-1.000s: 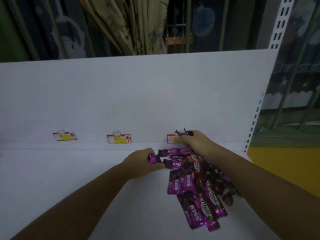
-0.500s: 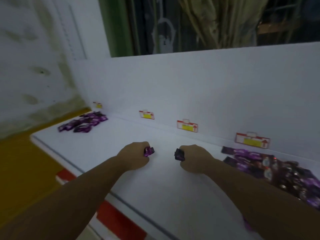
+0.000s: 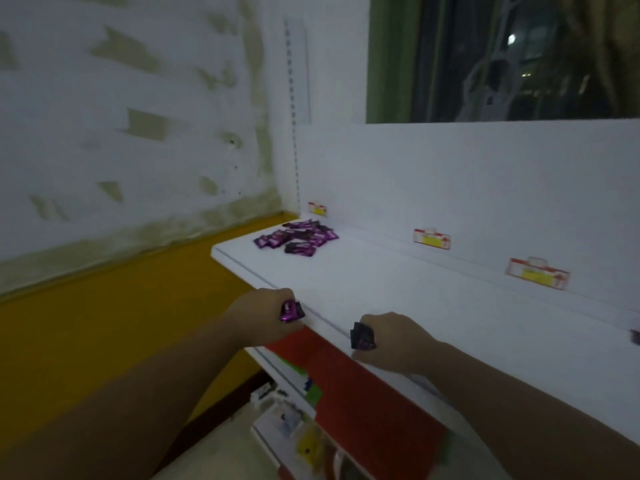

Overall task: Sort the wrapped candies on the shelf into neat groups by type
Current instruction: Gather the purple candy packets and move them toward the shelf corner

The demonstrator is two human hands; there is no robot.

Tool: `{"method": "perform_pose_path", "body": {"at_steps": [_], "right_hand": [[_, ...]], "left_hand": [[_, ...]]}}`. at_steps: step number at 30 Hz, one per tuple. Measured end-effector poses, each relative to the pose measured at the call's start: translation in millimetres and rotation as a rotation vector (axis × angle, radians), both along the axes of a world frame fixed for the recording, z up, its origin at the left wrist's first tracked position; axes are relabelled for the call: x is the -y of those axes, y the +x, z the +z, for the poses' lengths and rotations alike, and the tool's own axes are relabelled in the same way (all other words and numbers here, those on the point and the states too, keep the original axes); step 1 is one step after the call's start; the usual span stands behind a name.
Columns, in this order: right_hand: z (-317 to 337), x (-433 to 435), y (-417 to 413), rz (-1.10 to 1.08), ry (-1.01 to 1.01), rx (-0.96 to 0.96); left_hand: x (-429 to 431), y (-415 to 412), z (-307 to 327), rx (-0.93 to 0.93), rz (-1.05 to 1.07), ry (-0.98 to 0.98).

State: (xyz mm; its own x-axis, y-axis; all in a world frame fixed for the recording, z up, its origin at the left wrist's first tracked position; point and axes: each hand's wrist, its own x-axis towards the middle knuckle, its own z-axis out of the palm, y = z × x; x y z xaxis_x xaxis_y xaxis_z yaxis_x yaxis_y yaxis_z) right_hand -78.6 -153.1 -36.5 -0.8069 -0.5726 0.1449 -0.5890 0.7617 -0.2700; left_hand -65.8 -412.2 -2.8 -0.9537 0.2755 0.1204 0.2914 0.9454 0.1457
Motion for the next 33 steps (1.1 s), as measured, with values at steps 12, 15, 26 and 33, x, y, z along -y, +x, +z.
{"method": "perform_pose_path", "body": {"at_steps": [12,15,26,33], "right_hand": [[20.0,138.1,-58.8,-0.068,0.077,-0.024],[15.7,156.0,-93.8,-0.096,0.001,-0.044],[2.1,201.4,-248.4,-0.263,-0.246,-0.073],[-10.0,203.9,-313.0,-0.442,-0.154,-0.085]], "left_hand": [[134.4,-39.0,4.6,0.024,0.008,0.113],[153.8,-70.4,-2.7,0.044,0.011,0.203],[216.2,-208.0,6.2,-0.005,0.031,0.324],[212.4,-322.0,0.6,-0.04,-0.154,0.285]]}}
